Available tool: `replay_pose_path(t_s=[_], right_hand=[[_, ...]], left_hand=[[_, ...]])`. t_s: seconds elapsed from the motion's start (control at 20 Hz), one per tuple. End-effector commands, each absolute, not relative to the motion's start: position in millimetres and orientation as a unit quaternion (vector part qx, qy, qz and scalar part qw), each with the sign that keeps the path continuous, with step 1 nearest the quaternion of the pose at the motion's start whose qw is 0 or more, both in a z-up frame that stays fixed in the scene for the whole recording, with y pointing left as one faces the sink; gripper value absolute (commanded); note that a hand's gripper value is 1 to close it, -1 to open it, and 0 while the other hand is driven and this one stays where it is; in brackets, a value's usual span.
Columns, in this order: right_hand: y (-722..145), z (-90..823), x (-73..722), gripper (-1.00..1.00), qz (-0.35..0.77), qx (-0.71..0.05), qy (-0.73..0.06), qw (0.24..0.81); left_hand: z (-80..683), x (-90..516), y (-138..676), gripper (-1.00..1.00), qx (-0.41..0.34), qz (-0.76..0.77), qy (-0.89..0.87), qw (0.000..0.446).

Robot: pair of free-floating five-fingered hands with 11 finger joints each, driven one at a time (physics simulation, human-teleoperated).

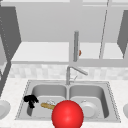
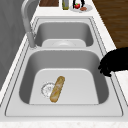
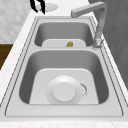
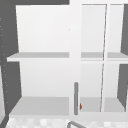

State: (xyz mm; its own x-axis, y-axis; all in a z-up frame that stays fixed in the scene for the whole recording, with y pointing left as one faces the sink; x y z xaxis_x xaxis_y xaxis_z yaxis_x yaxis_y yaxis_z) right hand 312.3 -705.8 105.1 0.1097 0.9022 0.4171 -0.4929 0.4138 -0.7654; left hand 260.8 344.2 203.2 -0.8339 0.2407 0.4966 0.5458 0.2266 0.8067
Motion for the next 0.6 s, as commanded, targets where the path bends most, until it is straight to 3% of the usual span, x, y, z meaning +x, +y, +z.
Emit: replay_pose_path(t_s=[0.0,0.55], right_hand=[[-705.8,108.3,312.4,-1.0,0.491,-0.229,-0.452,0.708],[-716.3,139.6,297.5,-1.0,0.531,-0.192,-0.429,0.705]], left_hand=[[203.2,260.8,344.2,0.0,-0.255,-0.567,-0.772,0.134],[203.2,260.8,344.2,0.0,-0.255,-0.567,-0.772,0.134]])
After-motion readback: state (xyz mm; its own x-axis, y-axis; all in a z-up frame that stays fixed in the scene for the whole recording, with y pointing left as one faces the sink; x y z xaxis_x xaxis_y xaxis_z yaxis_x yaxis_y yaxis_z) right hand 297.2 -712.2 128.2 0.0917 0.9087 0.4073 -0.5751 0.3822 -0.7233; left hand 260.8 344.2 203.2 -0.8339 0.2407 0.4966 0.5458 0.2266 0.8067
